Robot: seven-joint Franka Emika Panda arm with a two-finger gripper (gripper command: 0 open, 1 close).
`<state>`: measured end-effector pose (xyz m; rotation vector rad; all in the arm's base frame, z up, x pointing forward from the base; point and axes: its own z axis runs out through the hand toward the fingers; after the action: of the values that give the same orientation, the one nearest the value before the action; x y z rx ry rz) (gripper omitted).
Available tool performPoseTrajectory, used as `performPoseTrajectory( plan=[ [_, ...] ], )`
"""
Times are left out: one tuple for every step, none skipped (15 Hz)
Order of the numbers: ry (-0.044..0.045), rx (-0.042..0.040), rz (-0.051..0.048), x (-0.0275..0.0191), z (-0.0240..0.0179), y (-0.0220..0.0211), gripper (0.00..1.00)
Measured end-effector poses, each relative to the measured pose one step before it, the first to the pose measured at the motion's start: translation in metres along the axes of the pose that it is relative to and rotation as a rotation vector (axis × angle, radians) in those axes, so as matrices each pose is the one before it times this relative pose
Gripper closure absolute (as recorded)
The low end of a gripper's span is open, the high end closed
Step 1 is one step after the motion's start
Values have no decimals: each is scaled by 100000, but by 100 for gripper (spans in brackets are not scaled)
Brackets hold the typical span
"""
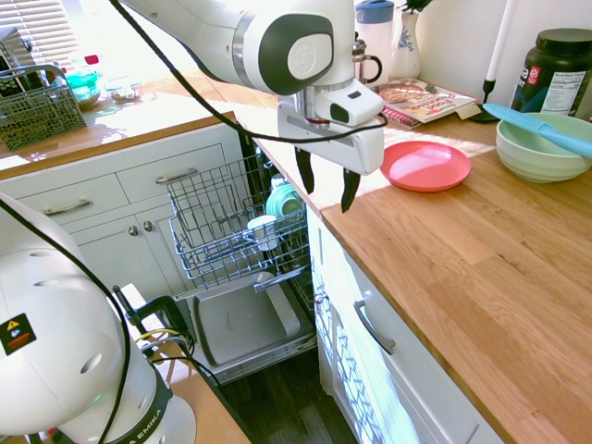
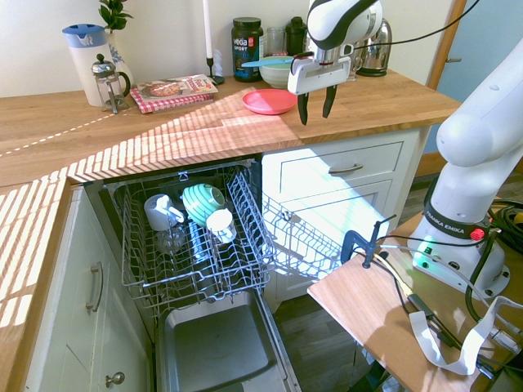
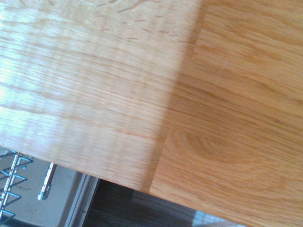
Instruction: Put the plate in the dishwasher
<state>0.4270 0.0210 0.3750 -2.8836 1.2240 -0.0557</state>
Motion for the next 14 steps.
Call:
performPoseTrajectory(
  plan=[
    [-161, 122, 276, 37, 14, 32, 0],
    [-11, 1556, 1468, 251, -191, 109, 0],
    [848, 3036, 2102, 589, -282, 122, 0],
    [1464, 3390, 1705, 822, -314, 210, 0],
    [1451, 3270, 1117, 1014, -204, 310, 0],
    [1181, 3728, 1069, 1178, -44, 258, 0],
    [860, 4120, 1765, 1412, 133, 148, 0],
    [242, 4176, 2771, 1571, 387, 52, 0],
    [-255, 3866, 3218, 1580, 567, -2, 0],
    [-1057, 2866, 2553, 1370, 589, -109, 0],
    [-1246, 2537, 1952, 1244, 579, -338, 0],
    [-1126, 2501, 2048, 1035, 634, -486, 0],
    [-539, 2334, 1972, 822, 684, -393, 0],
    [-657, 1149, 1362, 651, 733, -161, 100]
  ],
)
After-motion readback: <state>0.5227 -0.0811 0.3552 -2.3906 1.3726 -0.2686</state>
